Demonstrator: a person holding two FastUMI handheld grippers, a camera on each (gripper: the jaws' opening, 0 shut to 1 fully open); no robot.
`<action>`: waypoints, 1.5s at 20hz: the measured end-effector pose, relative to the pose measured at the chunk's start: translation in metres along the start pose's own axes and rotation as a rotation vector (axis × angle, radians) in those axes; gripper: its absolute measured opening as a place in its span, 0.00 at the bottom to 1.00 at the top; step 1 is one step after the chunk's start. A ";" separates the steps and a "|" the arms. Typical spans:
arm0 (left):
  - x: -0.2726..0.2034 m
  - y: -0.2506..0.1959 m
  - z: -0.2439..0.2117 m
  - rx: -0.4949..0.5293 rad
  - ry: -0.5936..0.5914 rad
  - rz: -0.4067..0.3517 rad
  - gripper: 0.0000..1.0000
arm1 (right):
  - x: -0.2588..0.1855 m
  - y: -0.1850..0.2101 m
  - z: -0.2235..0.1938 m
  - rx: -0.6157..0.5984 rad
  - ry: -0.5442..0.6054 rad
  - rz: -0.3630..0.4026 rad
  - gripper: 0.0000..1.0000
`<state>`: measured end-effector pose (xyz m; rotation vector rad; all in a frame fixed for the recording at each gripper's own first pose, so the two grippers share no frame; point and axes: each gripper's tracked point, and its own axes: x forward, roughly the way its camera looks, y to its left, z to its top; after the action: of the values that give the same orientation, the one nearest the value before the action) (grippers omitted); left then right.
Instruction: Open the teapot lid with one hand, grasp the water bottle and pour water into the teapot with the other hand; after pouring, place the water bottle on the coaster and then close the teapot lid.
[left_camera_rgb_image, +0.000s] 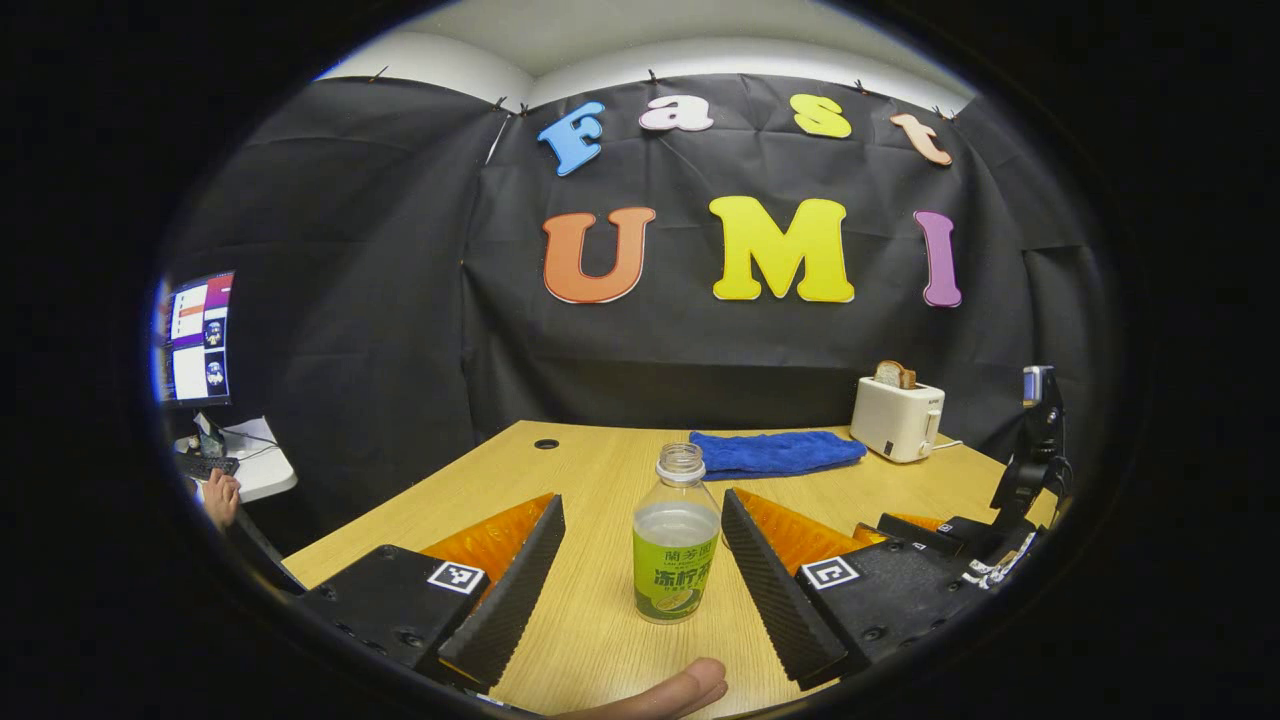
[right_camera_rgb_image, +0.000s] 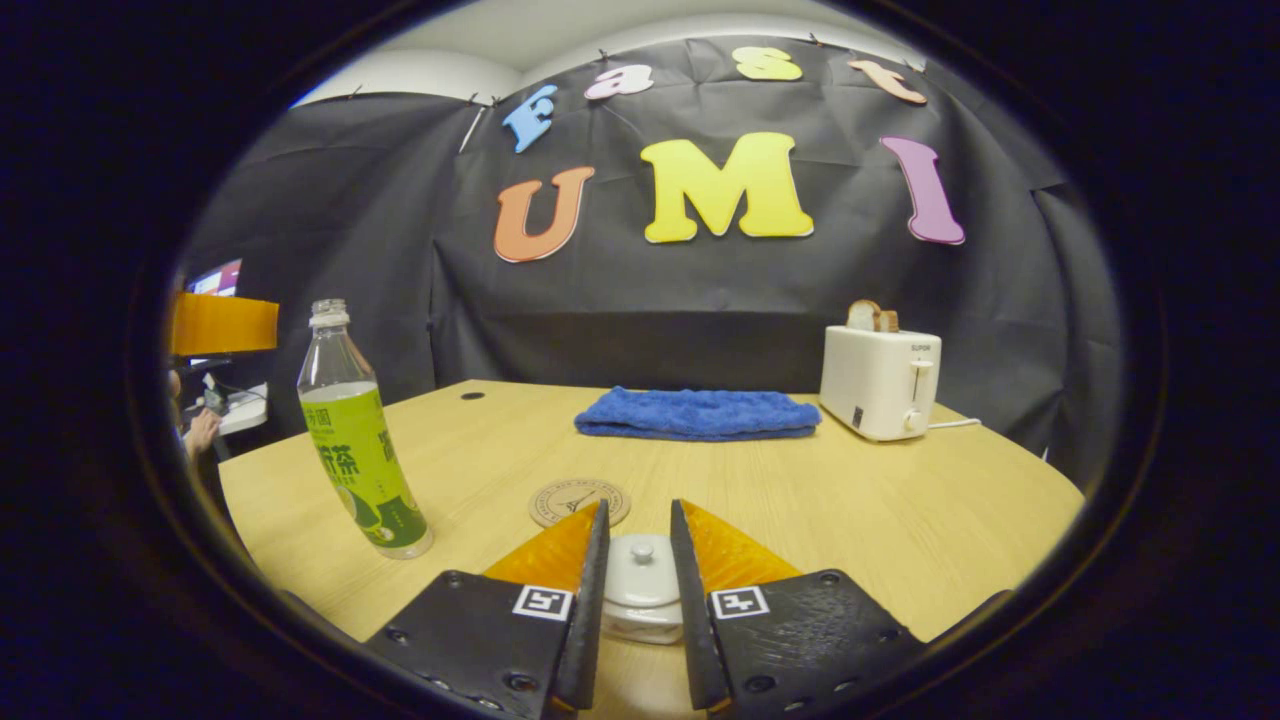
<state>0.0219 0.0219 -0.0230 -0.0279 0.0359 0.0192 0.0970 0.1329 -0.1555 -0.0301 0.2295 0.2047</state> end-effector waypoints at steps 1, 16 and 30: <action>0.000 0.000 0.000 0.000 0.000 -0.002 0.99 | 0.001 0.000 0.000 0.001 0.003 -0.001 0.36; 0.008 -0.004 -0.008 -0.084 0.028 -0.109 0.99 | -0.022 -0.002 0.050 0.004 -0.111 0.013 0.00; 0.050 -0.033 -0.050 -0.039 -0.011 -0.198 0.96 | -0.100 -0.064 0.093 -0.064 -0.195 -0.053 0.00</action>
<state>0.0705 -0.0118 -0.0733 -0.0702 0.0215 -0.1775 0.0352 0.0555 -0.0420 -0.0792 0.0274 0.1613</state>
